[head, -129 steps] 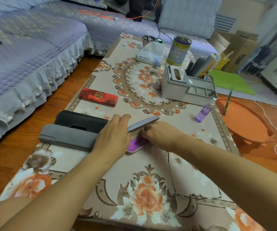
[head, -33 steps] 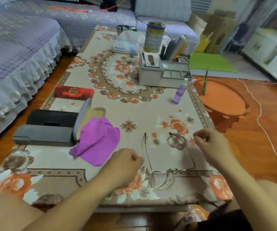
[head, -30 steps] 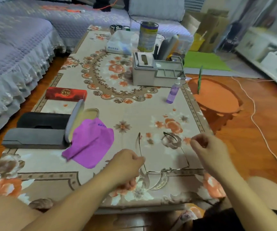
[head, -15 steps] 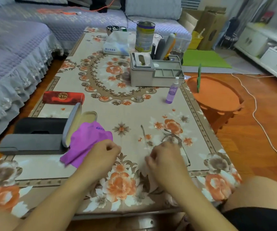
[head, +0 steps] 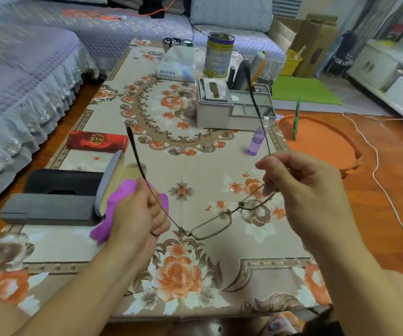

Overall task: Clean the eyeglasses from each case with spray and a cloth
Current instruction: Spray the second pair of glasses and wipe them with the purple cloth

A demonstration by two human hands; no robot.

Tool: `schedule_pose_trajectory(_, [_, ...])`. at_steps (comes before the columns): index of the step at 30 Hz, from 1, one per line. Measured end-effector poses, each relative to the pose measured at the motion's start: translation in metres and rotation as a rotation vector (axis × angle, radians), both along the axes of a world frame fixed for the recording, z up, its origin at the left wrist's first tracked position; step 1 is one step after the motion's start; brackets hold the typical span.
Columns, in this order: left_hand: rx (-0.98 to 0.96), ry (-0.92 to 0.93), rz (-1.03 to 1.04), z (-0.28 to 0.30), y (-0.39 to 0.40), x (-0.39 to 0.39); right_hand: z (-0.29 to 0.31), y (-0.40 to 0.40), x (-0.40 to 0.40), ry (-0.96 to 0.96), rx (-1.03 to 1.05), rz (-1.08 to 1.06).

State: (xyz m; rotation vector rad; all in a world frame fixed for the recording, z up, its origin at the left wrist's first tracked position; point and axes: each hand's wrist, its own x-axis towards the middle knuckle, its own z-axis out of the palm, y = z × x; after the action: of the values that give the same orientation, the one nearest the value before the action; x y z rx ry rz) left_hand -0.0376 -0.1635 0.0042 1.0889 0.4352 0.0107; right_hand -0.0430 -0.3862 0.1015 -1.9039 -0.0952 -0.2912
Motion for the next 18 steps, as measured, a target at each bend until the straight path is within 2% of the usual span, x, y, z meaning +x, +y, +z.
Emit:
schedule_pose_trajectory(4, [0.151, -0.079, -0.095, 0.009, -0.012, -0.019, -0.011, -0.004, 0.010, 0.005, 0.034, -0.051])
schedule_pose_trajectory(8, [0.104, -0.150, -0.179, 0.014, -0.019, -0.034, -0.025, -0.008, 0.021, 0.043, 0.018, -0.106])
schedule_pose_trajectory(12, [0.212, -0.143, -0.168, 0.011, -0.023, -0.033, -0.042, -0.007, 0.029, 0.105, 0.037, -0.130])
schedule_pose_trajectory(15, [0.183, -0.105, -0.119, 0.005, -0.024, -0.030, -0.056, -0.005, 0.034, 0.178, 0.105, -0.152])
schedule_pose_trajectory(18, [0.317, -0.124, -0.075, 0.005, -0.018, -0.024, -0.075, -0.006, 0.041, 0.353, 0.179, -0.054])
